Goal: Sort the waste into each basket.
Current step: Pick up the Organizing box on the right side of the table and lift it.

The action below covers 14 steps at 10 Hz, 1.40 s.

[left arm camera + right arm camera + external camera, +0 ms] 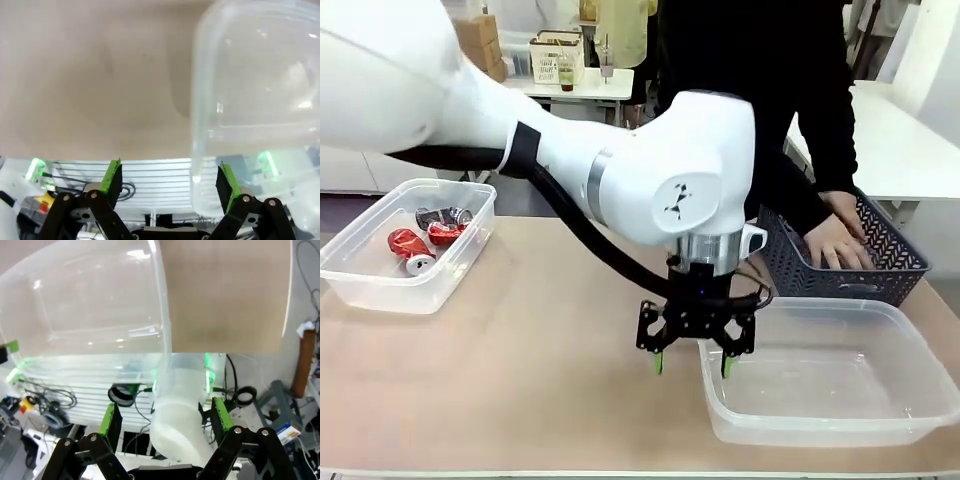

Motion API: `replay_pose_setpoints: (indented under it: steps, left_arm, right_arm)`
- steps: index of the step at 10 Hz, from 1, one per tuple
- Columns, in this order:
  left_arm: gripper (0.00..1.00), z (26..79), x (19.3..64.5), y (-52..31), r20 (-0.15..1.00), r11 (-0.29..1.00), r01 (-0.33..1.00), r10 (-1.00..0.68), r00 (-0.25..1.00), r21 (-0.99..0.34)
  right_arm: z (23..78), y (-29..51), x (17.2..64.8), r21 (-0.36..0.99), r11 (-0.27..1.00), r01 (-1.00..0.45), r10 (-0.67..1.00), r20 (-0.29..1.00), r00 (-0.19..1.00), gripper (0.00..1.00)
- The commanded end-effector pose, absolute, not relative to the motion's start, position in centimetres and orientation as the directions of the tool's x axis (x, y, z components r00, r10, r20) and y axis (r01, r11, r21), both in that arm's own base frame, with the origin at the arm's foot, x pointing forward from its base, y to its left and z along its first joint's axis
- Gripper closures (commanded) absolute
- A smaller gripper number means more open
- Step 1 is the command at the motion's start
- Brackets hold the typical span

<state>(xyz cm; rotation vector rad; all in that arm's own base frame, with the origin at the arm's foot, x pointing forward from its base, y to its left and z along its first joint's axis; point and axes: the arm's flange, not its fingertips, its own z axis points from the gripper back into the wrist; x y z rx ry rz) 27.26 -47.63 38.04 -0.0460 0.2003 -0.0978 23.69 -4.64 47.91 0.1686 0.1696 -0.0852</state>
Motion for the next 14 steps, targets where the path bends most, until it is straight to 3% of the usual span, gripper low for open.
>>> replay_pose_setpoints:
  steps: [1, 3, 4, 5, 7, 11, 14]
  left_arm:
    - [0.03, 38.1, 28.1, -48.3, -0.170, 0.996, 0.045, -0.057, 0.984, -0.079]
    - [0.03, 37.5, 27.6, -47.6, -0.196, 0.996, 0.068, -0.078, 0.977, -0.058]
    - [0.03, 37.9, 28.4, -47.8, -0.156, 0.996, 0.071, -0.077, 0.985, -0.048]
    - [0.03, 38.1, 29.2, -48.3, -0.123, 0.998, 0.040, -0.047, 0.991, -0.054]
    - [0.03, 38.1, 30.5, -48.6, -0.074, 0.994, 0.034, -0.042, 0.996, -0.108]
    - [0.03, 36.6, 31.1, -48.8, -0.076, 0.989, 0.055, -0.066, 0.995, -0.136]
    - [0.03, 36.1, 30.6, -48.8, -0.082, 0.988, 0.058, -0.071, 0.994, -0.146]
  right_arm:
    - [48.8, -4.8, 22.6, 0.184, 0.980, 0.076, -0.048, -0.156, 0.987, 0.08]
    - [47.6, -4.6, 24.0, 0.158, 0.982, 0.100, -0.071, -0.182, 0.981, 0.08]
    - [45.5, -3.8, 24.7, 0.115, 0.993, 0.007, 0.021, -0.240, 0.970, 0.08]
    - [42.3, -3.4, 25.5, 0.136, 0.991, -0.014, 0.061, -0.355, 0.933, 0.08]
    - [39.6, -2.8, 25.1, 0.116, 0.992, -0.049, 0.095, -0.439, 0.893, 0.08]
    - [36.1, -1.3, 24.3, 0.125, 0.984, -0.124, 0.170, -0.489, 0.856, 0.08]
    - [32.5, -0.7, 23.6, 0.073, 0.991, -0.108, 0.130, -0.488, 0.863, 0.08]
